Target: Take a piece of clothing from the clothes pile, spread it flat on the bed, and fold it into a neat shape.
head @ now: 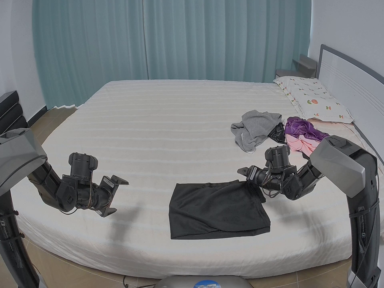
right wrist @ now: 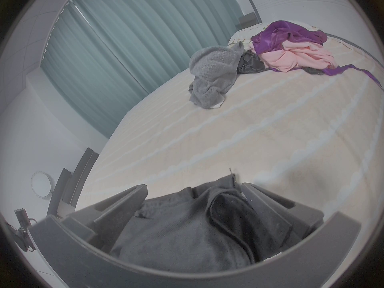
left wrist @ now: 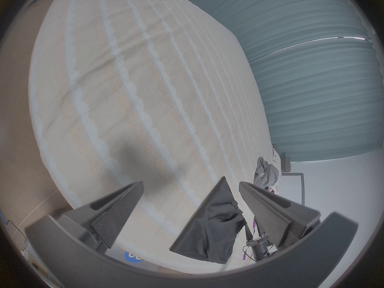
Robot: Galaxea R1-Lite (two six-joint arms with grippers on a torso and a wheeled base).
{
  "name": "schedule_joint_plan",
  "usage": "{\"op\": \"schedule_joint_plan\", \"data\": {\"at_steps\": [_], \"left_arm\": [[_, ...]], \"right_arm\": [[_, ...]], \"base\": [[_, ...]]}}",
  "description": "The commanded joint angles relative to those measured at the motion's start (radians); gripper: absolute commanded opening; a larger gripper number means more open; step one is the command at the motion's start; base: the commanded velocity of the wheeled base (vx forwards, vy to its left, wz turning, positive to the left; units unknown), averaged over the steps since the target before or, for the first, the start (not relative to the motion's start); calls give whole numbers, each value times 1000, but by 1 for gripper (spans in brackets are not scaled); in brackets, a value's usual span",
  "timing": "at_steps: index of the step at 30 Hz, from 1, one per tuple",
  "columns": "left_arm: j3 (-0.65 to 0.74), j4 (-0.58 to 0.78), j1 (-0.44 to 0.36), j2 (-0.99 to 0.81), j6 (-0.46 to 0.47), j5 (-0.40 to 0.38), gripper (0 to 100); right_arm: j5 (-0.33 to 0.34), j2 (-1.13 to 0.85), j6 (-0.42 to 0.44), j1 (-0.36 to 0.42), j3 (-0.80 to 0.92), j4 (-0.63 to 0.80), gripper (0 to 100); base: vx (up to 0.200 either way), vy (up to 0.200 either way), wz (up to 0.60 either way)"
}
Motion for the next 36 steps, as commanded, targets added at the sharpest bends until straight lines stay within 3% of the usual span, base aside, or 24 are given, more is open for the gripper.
{"op": "schedule_joint_plan", "data": {"at_steps": [1, 4, 5, 14, 18, 25, 30, 34, 36], "left_arm": [[0, 0, 0, 0, 0, 0, 100], [0, 0, 0, 0, 0, 0, 100], [0, 0, 0, 1, 0, 0, 100], [0, 0, -20, 3, 0, 9, 100], [-18, -2, -58, 43, -2, 106, 100], [-49, 4, -161, 53, 12, 155, 100], [-115, 9, -189, 77, 73, 175, 100], [-178, 10, -195, 92, 82, 181, 100], [-204, 12, -206, 109, 89, 181, 100]], "right_arm": [[2, 4, -2, 6, 8, -1, 100], [2, 5, -9, 9, 8, 2, 100], [2, 8, -16, 9, 10, 5, 0], [-55, -5, -90, 8, 31, 21, 0], [-83, -16, -88, -14, 33, 22, 0], [-136, -47, -79, -48, 42, 21, 0], [-116, -80, -61, -67, 89, 17, 0], [-20, -96, -15, -44, 105, 24, 0], [-15, -94, -18, -32, 105, 27, 0]], "base": [[0, 0, 0], [0, 0, 0], [0, 0, 0], [0, 0, 0], [0, 0, 0], [0, 0, 0], [0, 0, 0], [0, 0, 0], [0, 0, 0]]}}
